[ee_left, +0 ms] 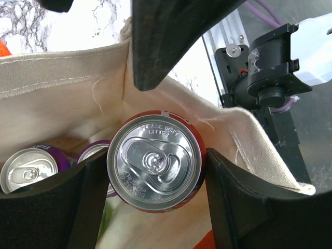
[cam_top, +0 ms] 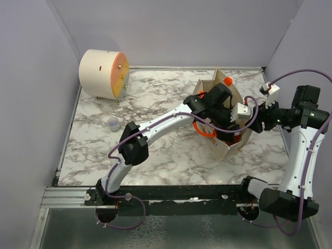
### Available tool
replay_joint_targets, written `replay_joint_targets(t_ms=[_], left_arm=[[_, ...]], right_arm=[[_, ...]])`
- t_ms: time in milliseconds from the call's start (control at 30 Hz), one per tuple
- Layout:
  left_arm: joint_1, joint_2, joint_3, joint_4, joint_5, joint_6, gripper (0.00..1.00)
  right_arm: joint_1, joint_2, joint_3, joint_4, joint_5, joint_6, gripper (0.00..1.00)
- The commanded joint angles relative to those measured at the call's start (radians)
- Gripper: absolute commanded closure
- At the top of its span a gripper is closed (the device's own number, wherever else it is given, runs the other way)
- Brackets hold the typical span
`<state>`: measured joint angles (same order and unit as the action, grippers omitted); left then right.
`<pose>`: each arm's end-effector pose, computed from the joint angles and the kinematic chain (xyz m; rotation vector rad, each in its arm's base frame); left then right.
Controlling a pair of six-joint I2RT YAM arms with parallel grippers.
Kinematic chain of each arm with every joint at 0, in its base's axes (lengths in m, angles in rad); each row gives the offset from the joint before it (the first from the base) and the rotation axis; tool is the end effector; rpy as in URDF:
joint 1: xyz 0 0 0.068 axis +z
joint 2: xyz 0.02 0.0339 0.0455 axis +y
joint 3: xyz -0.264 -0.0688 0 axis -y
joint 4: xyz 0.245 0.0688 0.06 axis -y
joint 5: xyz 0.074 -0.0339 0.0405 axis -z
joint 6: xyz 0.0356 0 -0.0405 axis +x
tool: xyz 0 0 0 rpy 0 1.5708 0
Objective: Place the beverage into the canvas bag
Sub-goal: Place the drink in the canvas bag.
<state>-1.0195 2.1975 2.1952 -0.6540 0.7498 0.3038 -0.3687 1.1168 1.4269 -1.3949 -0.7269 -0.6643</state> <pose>0.2408 -0.4380 0.3257 1.7265 1.5078 -1.2173 0.1636 -0.0378 0.3937 -0.5609 2.2743 0.4858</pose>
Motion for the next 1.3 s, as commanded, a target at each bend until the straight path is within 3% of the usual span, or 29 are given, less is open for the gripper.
replay_joint_targets(t_ms=[0, 233, 500, 867, 1267], left_arm=[[-0.007, -0.076, -0.022, 0.083, 0.197, -0.104, 1.00], [0.009, -0.081, -0.081, 0.174, 0.217, -0.221, 1.00], [0.020, -0.074, -0.103, 0.225, 0.047, -0.258, 1.00], [0.058, -0.096, -0.188, 0.333, 0.079, -0.404, 1.00], [0.070, -0.098, -0.223, 0.343, 0.043, -0.369, 1.00]], right_arm=[[-0.005, -0.038, 0.009, -0.013, -0.055, -0.080, 0.45], [-0.006, -0.056, 0.017, -0.015, -0.100, -0.118, 0.44], [-0.002, -0.091, -0.019, -0.016, -0.104, -0.186, 0.43], [0.007, -0.182, -0.088, -0.016, -0.107, -0.359, 0.44], [0.025, -0.251, -0.157, -0.016, -0.077, -0.528, 0.45]])
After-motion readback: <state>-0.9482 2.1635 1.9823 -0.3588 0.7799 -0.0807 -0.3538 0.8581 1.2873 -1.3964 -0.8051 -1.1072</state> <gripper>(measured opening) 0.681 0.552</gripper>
